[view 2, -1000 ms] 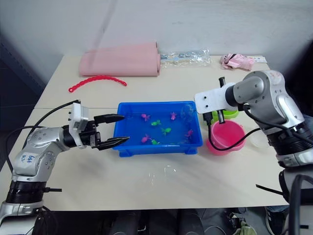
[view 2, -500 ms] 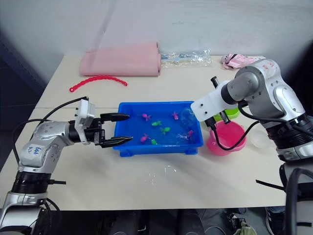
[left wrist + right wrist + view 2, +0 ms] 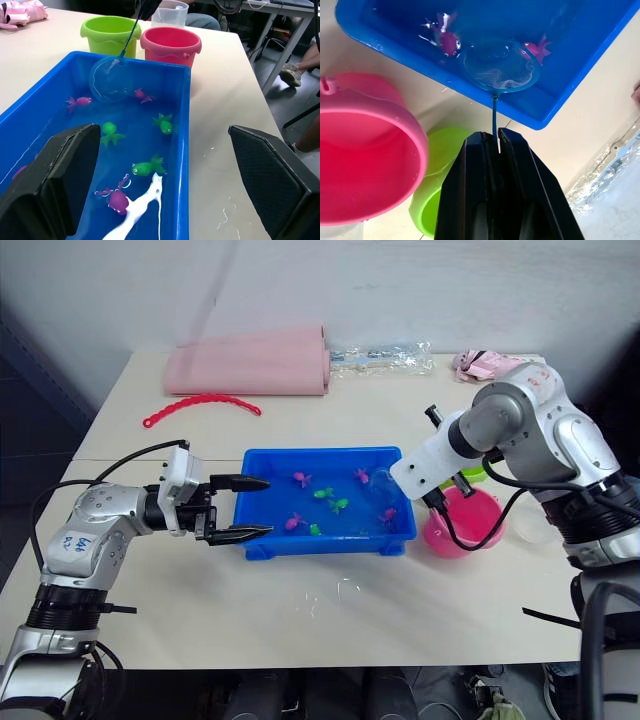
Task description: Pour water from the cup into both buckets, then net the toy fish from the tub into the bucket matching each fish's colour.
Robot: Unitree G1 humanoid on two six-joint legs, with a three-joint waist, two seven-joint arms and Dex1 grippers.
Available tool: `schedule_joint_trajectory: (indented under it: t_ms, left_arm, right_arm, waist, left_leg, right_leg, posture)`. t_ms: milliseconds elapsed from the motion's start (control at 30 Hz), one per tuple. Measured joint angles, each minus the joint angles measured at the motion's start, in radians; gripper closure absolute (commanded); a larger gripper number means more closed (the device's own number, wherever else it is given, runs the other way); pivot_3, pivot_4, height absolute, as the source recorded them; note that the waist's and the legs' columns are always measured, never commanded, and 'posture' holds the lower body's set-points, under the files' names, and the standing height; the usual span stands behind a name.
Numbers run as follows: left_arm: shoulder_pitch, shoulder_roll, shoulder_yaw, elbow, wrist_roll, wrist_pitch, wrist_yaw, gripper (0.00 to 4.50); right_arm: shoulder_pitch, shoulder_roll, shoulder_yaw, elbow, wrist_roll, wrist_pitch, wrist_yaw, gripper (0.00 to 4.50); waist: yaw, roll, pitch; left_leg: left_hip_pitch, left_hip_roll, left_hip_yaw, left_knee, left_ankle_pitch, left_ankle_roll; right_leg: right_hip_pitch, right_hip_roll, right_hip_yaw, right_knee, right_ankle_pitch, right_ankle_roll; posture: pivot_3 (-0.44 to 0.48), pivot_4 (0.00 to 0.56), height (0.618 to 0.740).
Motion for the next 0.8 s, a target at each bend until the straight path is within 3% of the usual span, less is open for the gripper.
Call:
schedule_joint_trajectory:
  t_ms: [800]
  left_arm:
    - [0.009, -0.013, 0.001, 0.027, -0.001, -0.023, 0.013, 0.04]
  right_arm:
    - [0.059, -0.139, 0.116, -0.165, 0.25, 0.275, 0.039, 4.5]
  waist:
    - [-0.001, 0.0, 0.0]
  left_leg:
    - [0.0, -0.001, 0.0, 0.002, -0.001, 0.002]
  right_leg:
    - [0.0, -0.002, 0.0, 0.0, 0.0, 0.0]
  posture:
    - [0.0, 0.15, 0.74]
